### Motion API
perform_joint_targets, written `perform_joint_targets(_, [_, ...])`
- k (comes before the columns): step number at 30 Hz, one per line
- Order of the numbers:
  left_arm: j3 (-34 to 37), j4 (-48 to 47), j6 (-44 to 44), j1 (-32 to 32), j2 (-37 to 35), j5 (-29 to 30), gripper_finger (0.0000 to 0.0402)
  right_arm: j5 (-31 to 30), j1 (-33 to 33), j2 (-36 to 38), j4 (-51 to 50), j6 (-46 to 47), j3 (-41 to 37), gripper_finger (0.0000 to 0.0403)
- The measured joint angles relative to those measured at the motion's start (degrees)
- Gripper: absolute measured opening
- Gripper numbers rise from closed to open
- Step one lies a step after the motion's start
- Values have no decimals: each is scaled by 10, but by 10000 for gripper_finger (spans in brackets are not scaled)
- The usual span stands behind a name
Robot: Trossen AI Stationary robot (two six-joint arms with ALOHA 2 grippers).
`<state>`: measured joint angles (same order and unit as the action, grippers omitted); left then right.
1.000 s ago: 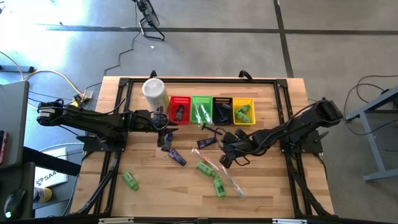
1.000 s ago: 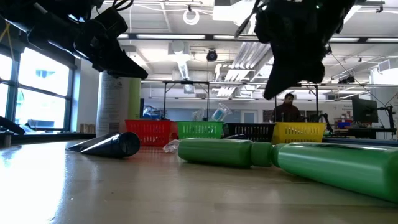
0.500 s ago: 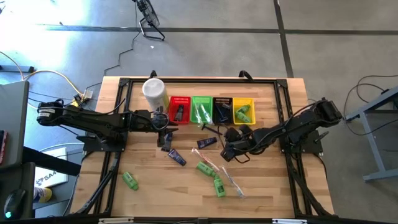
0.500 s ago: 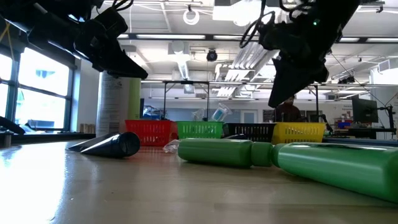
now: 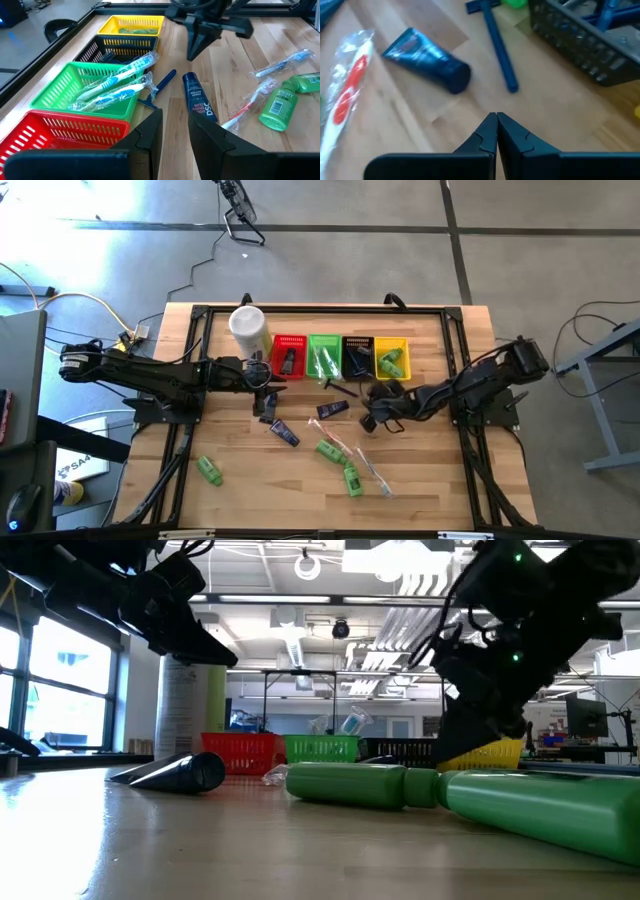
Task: Pick & Place Travel size toiletries
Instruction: Put the blue razor into the black bin
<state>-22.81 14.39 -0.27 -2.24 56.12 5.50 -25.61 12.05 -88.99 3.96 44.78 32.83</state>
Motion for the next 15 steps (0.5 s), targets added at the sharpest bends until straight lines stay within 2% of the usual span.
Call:
perform_joint_targets(7, [0,0,0,0,0,0,88,-23,-11,0,77,-27,-45,2])
perform_joint_targets(15, [0,0,0,0,0,0,88,-13,-17,-5,75,-31,-45,15])
